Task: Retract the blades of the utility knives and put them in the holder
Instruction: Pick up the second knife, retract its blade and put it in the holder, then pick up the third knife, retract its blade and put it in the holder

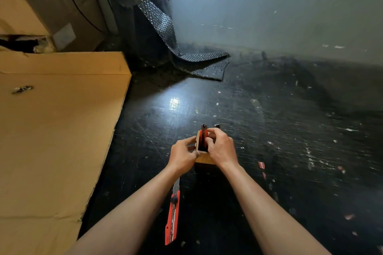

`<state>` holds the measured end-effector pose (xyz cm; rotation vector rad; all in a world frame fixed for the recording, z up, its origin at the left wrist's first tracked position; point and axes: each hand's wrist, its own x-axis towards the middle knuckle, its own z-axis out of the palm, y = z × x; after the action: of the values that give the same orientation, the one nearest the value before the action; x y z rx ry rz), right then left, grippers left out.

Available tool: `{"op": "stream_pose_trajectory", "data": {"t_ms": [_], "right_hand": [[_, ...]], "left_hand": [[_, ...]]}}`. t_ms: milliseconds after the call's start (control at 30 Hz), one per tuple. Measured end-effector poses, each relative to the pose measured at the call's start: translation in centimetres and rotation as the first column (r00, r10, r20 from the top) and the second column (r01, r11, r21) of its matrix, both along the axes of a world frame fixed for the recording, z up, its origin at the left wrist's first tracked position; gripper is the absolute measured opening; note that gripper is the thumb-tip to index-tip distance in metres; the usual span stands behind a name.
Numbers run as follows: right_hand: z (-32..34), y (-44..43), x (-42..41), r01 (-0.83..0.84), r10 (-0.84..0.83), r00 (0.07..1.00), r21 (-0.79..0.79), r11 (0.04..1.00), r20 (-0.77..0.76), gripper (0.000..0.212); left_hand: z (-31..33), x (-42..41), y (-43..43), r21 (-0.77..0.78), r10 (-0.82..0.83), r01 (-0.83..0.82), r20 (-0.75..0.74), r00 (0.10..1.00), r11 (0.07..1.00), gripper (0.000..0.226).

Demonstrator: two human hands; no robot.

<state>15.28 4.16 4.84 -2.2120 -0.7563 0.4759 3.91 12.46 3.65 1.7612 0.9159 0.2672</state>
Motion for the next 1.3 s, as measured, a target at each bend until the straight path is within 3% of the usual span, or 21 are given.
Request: {"op": "stream_pose_trajectory", "data": {"t_ms": [367, 567, 733, 867, 1000, 1167, 1300], "right_hand": [[1.3, -2.7, -3.6, -0.057, 0.06, 0.993, -0.031, 0.998, 0.103, 0.029], [-0.7, -4.8, -7.8, -0.137, 0.149, 0.988, -0.253, 0.958, 0.03, 0.03], [-3.4, -6.3, -11.8, -0.217, 0.185, 0.975, -0.378, 0.9, -0.12, 0.042], [-5.2, -7.4, -15.0, -0.263, 0.188, 0.959, -0.423, 0.867, -0.21, 0.033], [-6.1, -8.3, -17.0, -0.252, 0.125, 0.93, -0.355, 0.9, -0.345, 0.019], [-6.4, -8.7, -17.4, -0.193, 0.064, 0.918, -0.3, 0.934, -0.392, 0.015], [-5.5, -8.8, -16.7, -0.14, 0.039, 0.914, -0.223, 0.965, -0.405, 0.016]], "left_hand": [[0.6, -4.1, -1.3, 0.146, -0.029, 0.044, -0.101, 0.994, 0.988, 0.059], [-0.5, -8.8, -2.6, 0.221, -0.007, 0.057, -0.218, 0.976, 0.974, 0.049], [-2.3, -12.5, -4.8, 0.142, 0.007, 0.04, -0.315, 0.949, 0.989, 0.047], [-4.4, -14.3, -6.3, 0.063, 0.004, 0.02, -0.357, 0.934, 0.998, 0.032], [-5.1, -15.0, -7.2, -0.026, 0.047, -0.059, -0.336, 0.941, 0.998, 0.031], [-5.6, -15.5, -7.5, -0.216, 0.118, -0.188, -0.303, 0.946, 0.958, 0.041], [-4.8, -15.4, -7.1, -0.28, 0.166, -0.224, -0.215, 0.962, 0.934, 0.038]]}}
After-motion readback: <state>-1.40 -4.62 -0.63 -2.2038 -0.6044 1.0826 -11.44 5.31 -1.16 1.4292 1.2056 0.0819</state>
